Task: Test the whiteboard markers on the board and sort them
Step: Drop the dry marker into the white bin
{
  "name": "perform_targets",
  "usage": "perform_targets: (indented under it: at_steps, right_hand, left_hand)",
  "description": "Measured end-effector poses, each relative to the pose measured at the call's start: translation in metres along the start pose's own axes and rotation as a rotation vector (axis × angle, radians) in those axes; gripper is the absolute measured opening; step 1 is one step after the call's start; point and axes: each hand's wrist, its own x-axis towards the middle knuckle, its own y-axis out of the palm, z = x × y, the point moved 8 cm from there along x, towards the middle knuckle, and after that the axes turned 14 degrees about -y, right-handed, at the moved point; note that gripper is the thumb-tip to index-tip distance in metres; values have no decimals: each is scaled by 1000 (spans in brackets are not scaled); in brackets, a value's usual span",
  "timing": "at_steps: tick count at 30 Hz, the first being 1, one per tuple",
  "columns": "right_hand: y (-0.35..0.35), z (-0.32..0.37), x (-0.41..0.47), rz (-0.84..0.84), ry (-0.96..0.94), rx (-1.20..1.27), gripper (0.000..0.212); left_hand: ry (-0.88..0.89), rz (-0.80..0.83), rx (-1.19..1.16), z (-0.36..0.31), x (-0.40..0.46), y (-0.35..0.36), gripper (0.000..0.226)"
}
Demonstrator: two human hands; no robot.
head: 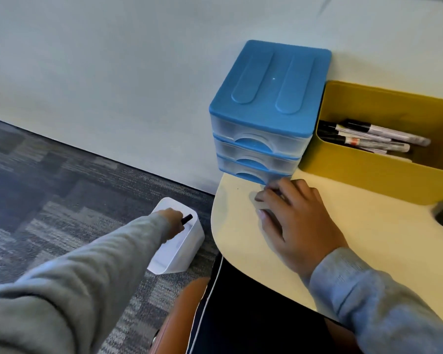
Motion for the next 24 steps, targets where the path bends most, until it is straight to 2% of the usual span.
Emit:
perform_targets:
  at_steps: [5, 9, 13, 16, 24]
  right_hand:
    - [3, -2, 0, 21, 17, 26, 25]
    - [4, -2, 0, 27, 23, 40, 26]
    - [4, -1, 1, 11, 11, 45, 26]
    - [1, -1, 0, -16, 9, 49, 24]
    - [1, -2, -1, -23, 10, 57, 24]
  left_hand:
    - [-89, -29, -4, 12, 30, 24, 33]
    - [-142, -51, -95, 23, 43, 35, 41]
    - [-51, -30, -107, 3, 43, 47, 60]
    - [-40, 27, -27, -13, 36, 62, 73]
    - [-34, -30, 187, -17, 36, 81, 57]
